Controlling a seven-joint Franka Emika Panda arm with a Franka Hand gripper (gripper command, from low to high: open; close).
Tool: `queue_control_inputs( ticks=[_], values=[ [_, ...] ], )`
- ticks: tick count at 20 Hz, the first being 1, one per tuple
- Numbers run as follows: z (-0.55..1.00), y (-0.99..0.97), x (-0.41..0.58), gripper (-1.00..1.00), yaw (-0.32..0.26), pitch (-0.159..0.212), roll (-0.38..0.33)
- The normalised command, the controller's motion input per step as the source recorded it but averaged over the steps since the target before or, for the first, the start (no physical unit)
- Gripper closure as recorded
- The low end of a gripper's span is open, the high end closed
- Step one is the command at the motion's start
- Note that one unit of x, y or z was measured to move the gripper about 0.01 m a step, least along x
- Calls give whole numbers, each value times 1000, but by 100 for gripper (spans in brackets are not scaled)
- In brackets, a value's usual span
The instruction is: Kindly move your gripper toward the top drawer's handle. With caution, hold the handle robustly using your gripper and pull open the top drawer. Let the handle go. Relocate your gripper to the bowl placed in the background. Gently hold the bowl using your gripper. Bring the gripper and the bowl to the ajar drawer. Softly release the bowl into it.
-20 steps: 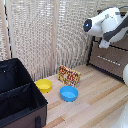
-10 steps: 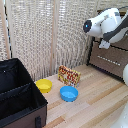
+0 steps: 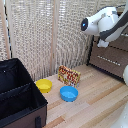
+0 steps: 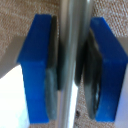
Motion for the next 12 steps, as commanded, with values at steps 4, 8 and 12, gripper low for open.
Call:
queue_control_inputs(
  ticks=[4,8,12],
  values=[
    [-29,678,274,100,-136,68,65],
    [-52,733,236,100,-133,40,30],
    [-165,880,141,100,-120,0,-2]
  ],
)
